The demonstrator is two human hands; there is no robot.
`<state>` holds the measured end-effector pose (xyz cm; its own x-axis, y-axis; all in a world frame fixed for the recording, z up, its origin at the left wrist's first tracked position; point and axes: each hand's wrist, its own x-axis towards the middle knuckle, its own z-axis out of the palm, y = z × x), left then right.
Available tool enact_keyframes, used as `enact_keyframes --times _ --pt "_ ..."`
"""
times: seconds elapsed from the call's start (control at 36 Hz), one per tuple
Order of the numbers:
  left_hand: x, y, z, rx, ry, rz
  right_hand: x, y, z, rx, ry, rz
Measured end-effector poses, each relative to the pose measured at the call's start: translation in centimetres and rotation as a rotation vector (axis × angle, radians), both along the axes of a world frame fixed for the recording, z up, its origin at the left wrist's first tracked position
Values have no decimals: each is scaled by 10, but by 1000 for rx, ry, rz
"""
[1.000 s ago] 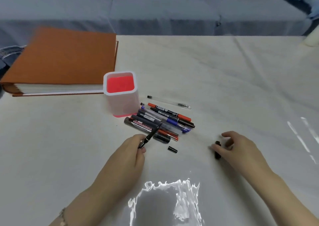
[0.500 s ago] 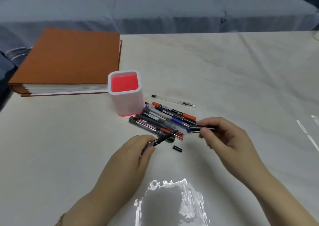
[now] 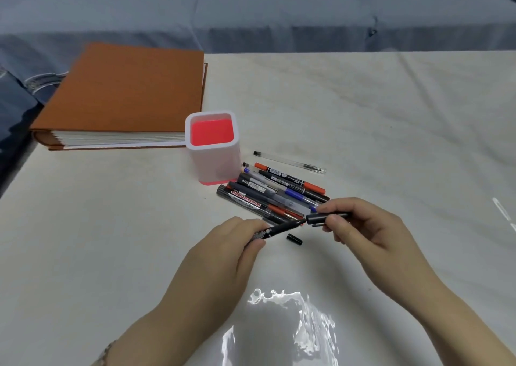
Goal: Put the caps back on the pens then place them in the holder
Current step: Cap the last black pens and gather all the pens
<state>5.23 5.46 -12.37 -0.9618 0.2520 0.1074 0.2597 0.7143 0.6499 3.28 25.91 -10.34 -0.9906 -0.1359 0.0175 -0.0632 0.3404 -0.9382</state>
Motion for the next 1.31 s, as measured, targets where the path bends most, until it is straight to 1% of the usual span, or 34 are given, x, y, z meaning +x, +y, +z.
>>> enact_keyframes --times 0.08,0.22,0.28,0.33,0.39,0.53,0.61,0.72,0.78,0.83,0.89,0.97,1.08,1.14,1.17,1.19,1.25,1.31 --pt "1 3 1 -20 29 -18 0 1 -1 48 15 45" --pt "-1 8 5 -57 50 -33 -3 -2 -3 138 108 140" --pt "-3 10 8 -29 27 -29 -6 -2 -4 136 137 158" --pt "-7 13 12 -24 42 -52 -9 0 -4 117 149 174" --pt "-11 15 13 -23 8 -78 -13 2 -4 124 172 193" --pt "-17 16 12 54 -65 -105 -15 6 -4 159 267 222" --pt "-18 14 13 61 -74 -129 -15 5 -4 144 281 225" --pt "-16 10 12 -32 8 -119 -13 -2 -9 118 262 199" --pt "-16 8 12 -120 94 -112 -11 -6 -13 83 228 173" --pt "-15 5 10 -167 172 -118 -8 -9 -16 53 194 147" --pt "-14 2 8 -201 251 -134 -4 -11 -19 3 153 123" --pt "-13 0 8 -229 367 -148 0 -14 -19 -139 73 72" --pt "-13 -4 5 -264 455 -170 2 -17 -16 -206 -8 85" --pt "-11 -5 0 -261 410 -180 0 -18 -16 -185 -20 106" --pt "-9 -5 -1 -231 338 -181 -1 -18 -16 -151 -10 122" --pt "-7 -5 -3 -179 248 -176 -3 -19 -16 -87 27 152" --pt "-4 -7 -4 -41 71 -148 -7 -17 -14 99 163 250" --pt "-4 -12 -5 46 -49 -153 -10 -15 -11 213 235 328"
